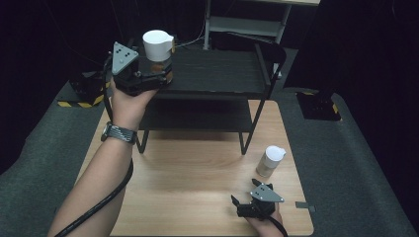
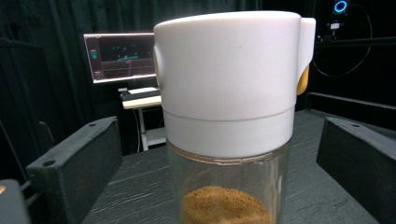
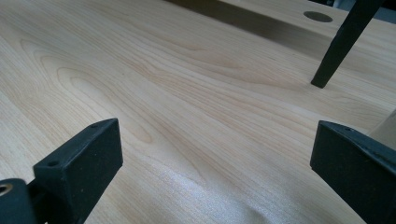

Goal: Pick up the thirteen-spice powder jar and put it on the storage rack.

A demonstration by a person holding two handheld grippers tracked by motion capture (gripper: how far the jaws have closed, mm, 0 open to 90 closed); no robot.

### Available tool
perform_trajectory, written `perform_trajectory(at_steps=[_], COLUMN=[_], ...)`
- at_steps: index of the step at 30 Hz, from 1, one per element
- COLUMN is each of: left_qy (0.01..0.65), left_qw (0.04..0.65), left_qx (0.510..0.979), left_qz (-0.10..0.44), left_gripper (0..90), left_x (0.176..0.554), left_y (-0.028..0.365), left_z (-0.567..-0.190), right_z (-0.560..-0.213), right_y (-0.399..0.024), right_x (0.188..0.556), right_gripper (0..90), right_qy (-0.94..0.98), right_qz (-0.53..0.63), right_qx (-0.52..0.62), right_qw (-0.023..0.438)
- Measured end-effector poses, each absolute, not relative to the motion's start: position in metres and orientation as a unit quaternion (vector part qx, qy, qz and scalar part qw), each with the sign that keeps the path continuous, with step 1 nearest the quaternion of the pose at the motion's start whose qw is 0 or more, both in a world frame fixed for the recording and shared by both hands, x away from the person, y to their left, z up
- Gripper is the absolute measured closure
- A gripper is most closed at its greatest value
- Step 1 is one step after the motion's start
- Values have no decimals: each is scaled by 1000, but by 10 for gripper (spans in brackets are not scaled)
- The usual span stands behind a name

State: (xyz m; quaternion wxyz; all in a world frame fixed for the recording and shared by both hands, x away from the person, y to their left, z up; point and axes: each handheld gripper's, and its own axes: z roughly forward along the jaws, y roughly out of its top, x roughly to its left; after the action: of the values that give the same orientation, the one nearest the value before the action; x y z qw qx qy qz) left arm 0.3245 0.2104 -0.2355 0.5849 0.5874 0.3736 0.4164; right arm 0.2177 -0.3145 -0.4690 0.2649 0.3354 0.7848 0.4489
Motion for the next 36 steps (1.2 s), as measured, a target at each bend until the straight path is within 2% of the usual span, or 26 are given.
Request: perform_trajectory(at_steps=[7,23,36], left_qy=[395,379,357], left_qw=[573,585,594], left_qx=[585,588,592], left_qz=[416,411,412], left_gripper=[3,3,4], left_x=[322,307,280], left_y=[209,223,231], left_z=[-233,-246,-258], right_z=[-469,-469,-468], right_y=[-315,-314,-314], right_x=[218,218,218], right_gripper=[19,19,20], right_qy=[785,784,786], right_qz=[450,449,446], right_qx=[335,336,335], right_qw=[264,265,265])
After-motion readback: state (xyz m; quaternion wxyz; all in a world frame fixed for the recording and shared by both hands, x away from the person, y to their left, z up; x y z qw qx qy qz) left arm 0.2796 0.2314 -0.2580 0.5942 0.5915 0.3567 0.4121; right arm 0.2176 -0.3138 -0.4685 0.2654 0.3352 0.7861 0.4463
